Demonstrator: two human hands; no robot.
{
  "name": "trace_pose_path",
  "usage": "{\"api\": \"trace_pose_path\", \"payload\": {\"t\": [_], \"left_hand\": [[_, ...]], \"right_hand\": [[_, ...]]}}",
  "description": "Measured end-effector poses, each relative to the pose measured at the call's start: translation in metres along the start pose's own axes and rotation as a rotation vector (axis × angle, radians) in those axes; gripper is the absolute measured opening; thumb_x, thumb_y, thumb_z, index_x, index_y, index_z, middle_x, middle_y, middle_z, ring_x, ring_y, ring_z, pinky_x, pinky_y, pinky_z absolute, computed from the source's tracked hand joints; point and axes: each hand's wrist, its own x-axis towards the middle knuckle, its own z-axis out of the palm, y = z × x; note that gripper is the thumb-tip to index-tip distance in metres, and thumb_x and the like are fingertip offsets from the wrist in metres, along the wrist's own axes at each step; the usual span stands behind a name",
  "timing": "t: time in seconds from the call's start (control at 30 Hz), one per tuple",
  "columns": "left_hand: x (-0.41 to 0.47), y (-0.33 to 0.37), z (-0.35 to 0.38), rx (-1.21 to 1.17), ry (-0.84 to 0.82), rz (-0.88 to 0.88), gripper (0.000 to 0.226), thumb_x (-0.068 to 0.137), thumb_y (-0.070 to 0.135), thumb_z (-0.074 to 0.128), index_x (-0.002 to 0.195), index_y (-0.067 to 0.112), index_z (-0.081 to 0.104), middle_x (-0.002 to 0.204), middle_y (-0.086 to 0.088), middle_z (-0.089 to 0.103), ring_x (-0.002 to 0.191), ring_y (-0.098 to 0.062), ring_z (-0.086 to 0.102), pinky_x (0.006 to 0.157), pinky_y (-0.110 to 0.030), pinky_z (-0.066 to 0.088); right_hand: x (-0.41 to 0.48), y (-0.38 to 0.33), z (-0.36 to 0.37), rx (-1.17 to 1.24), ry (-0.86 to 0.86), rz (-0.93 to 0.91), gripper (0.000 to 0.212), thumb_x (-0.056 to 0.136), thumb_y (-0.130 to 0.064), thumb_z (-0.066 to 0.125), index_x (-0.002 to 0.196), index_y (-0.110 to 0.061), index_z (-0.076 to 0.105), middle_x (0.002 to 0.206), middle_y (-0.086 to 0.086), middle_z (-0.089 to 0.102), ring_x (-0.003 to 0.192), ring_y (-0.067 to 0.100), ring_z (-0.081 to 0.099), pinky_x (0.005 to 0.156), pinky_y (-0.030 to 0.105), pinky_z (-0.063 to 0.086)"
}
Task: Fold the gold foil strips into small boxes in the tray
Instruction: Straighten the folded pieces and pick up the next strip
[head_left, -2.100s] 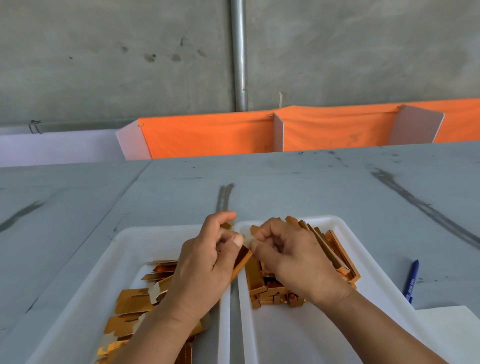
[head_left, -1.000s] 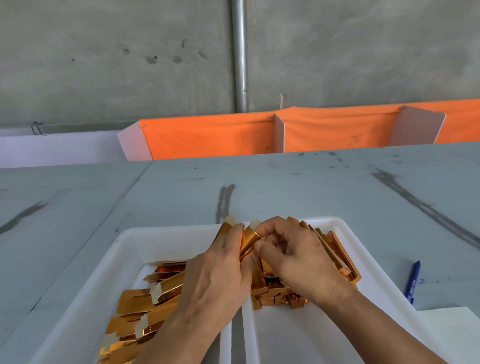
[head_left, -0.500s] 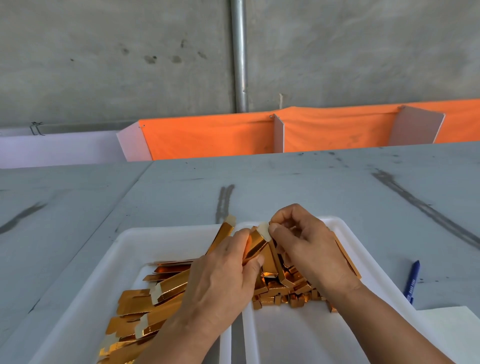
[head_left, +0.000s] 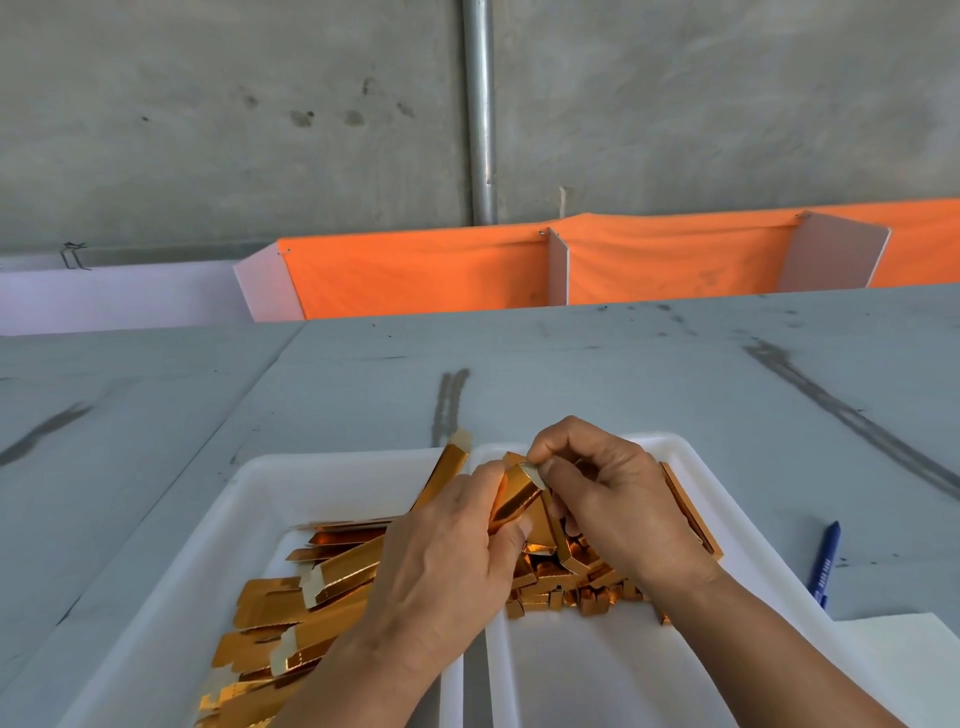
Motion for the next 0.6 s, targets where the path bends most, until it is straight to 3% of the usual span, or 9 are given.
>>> {"api": "trace_pose_path", "payload": {"t": [0.2, 0.27, 0.37, 0.5, 0.6], "left_hand": [[0.0, -0.001, 0.0008, -0.015, 0.017, 0.012, 0.044, 0.093, 0.056, 0.043, 0.131, 0.039, 0.031, 0.089, 0.021, 0.046, 0.073, -0.001, 0.051, 0.057, -0.007, 0.034], [-0.0001, -0.0021, 0.0016, -0.035, 0.019, 0.019, 0.044, 0.094, 0.055, 0.044, 0.133, 0.039, 0.03, 0.092, 0.02, 0.051, 0.077, -0.002, 0.055, 0.063, -0.009, 0.041], [-0.0001, -0.0028, 0.0028, -0.045, 0.021, 0.018, 0.046, 0.093, 0.055, 0.044, 0.134, 0.041, 0.028, 0.097, 0.02, 0.054, 0.081, -0.002, 0.057, 0.07, -0.012, 0.048], [0.001, -0.0044, 0.002, -0.003, 0.041, 0.036, 0.051, 0.091, 0.063, 0.039, 0.134, 0.046, 0.018, 0.101, 0.018, 0.055, 0.082, -0.004, 0.059, 0.071, -0.017, 0.052], [0.0008, -0.004, 0.0014, -0.005, 0.04, 0.013, 0.061, 0.085, 0.07, 0.03, 0.137, 0.045, 0.01, 0.098, 0.021, 0.052, 0.077, -0.001, 0.056, 0.067, -0.013, 0.047]], "right_hand": [[-0.0008, 0.0006, 0.0024, -0.085, -0.011, -0.028, 0.038, 0.098, -0.007, 0.054, 0.081, -0.037, 0.07, 0.082, -0.012, 0.062, 0.065, 0.011, 0.062, 0.058, 0.026, 0.054], [-0.0008, 0.0011, 0.0037, -0.129, -0.031, -0.029, 0.034, 0.099, -0.011, 0.054, 0.084, -0.038, 0.069, 0.086, -0.012, 0.062, 0.073, 0.008, 0.062, 0.062, 0.021, 0.05], [-0.0005, 0.0019, 0.0044, -0.15, -0.037, -0.019, 0.03, 0.098, -0.012, 0.054, 0.087, -0.036, 0.069, 0.086, -0.014, 0.061, 0.073, 0.003, 0.061, 0.061, 0.014, 0.046], [0.0002, 0.0004, 0.0034, -0.103, 0.008, 0.022, 0.033, 0.097, -0.01, 0.055, 0.083, -0.037, 0.068, 0.084, -0.01, 0.063, 0.064, 0.009, 0.062, 0.057, 0.023, 0.054], [-0.0008, -0.0008, 0.0016, -0.07, 0.028, 0.023, 0.033, 0.098, -0.01, 0.054, 0.083, -0.037, 0.067, 0.075, -0.007, 0.065, 0.062, 0.012, 0.064, 0.056, 0.026, 0.057]]}}
